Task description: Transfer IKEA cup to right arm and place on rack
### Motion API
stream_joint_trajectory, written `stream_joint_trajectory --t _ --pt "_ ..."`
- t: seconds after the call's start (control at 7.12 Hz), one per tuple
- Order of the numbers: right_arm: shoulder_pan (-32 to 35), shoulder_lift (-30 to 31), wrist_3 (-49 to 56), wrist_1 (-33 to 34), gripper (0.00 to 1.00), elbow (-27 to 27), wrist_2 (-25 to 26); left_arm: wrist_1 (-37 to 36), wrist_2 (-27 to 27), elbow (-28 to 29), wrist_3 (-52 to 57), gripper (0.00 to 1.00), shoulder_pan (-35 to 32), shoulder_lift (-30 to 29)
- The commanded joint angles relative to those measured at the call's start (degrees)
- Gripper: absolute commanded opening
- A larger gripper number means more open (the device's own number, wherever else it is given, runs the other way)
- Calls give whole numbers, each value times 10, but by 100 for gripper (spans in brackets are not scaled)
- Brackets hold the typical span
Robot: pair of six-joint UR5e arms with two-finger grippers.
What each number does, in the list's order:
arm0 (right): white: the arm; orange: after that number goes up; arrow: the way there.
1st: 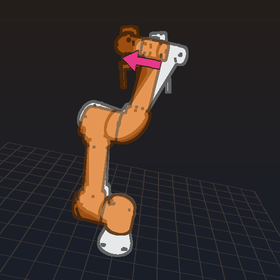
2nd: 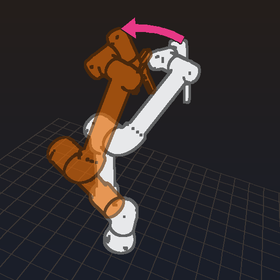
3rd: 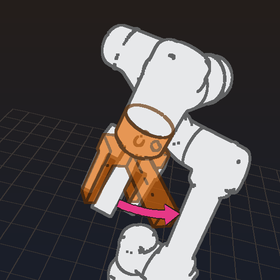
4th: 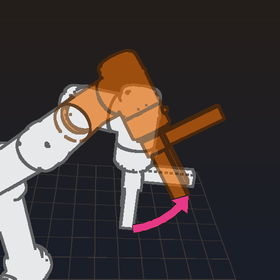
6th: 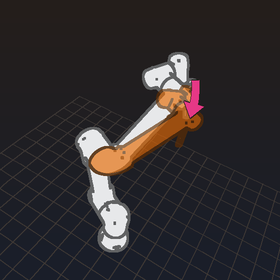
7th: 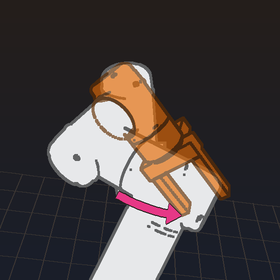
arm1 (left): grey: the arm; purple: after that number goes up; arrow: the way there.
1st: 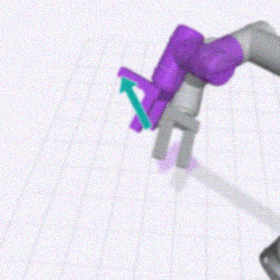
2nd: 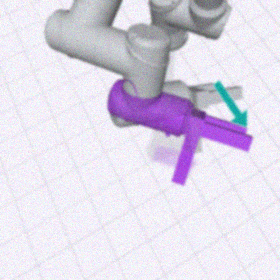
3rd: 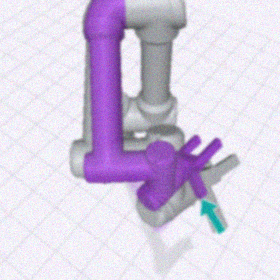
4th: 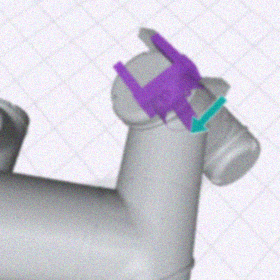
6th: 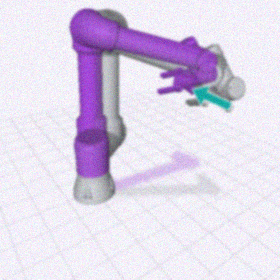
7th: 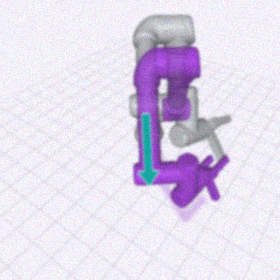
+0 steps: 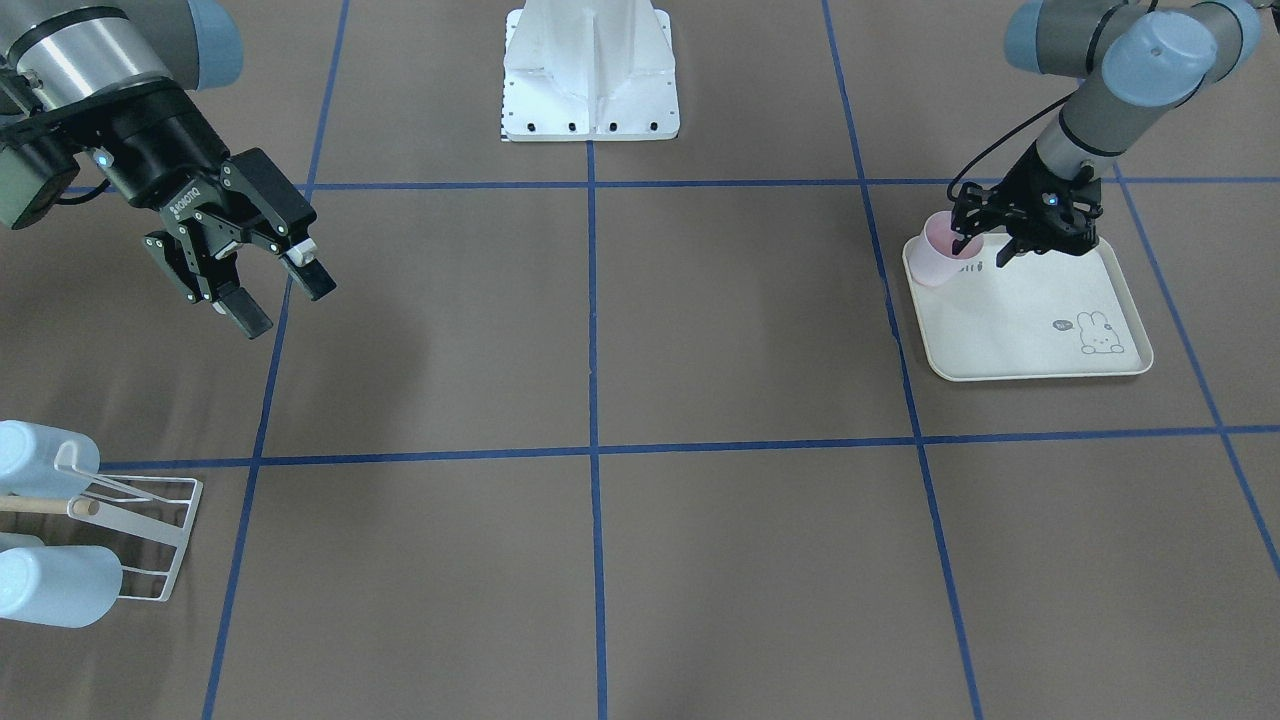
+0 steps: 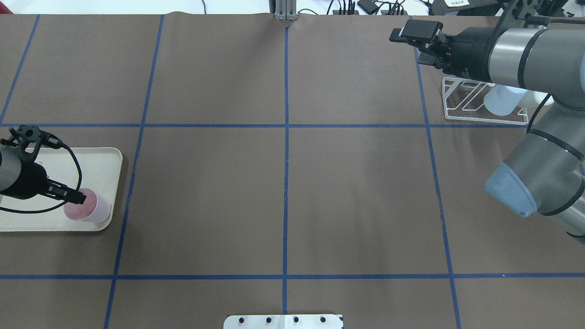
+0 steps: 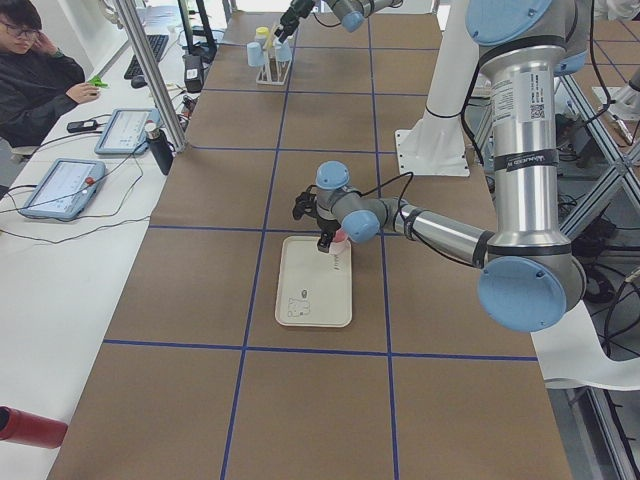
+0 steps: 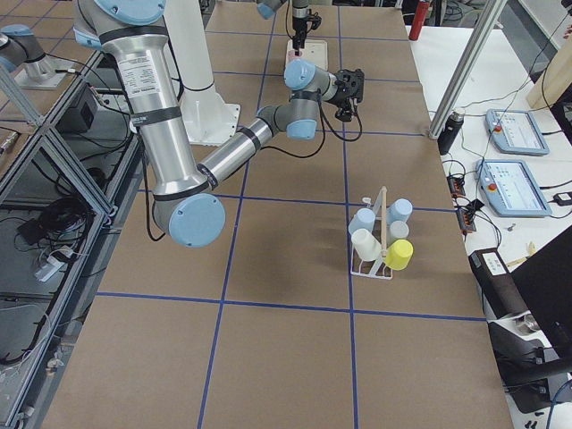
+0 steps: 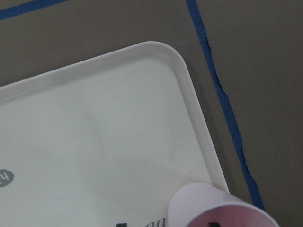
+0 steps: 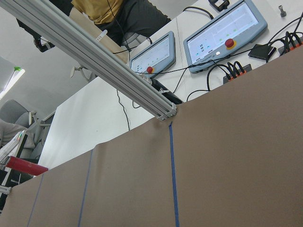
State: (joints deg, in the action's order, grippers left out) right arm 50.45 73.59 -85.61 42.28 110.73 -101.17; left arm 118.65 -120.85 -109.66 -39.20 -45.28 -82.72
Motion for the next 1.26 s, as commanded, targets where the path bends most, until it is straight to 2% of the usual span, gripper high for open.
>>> stream_joint_trajectory --t 0.0,0.28,0.42,0.56,0.7,0.98,1.12 --pt "0 0 0 0 100 -1 0 -1 0 -1 -4 45 3 0" --pt "0 0 0 0 100 -1 0 -1 0 -1 -6 39 10 0" --pt "0 0 0 0 100 -1 0 -1 0 -1 -6 31 11 0" --pt "0 0 0 0 100 0 0 -2 0 -4 -6 8 12 0" --pt "0 0 0 0 100 1 0 -1 -15 -6 -10 0 12 2" --pt "0 0 -2 0 100 1 0 -16 -18 -33 -74 0 6 14" --pt "0 0 -2 0 100 1 0 -78 -12 -71 -77 0 -2 10"
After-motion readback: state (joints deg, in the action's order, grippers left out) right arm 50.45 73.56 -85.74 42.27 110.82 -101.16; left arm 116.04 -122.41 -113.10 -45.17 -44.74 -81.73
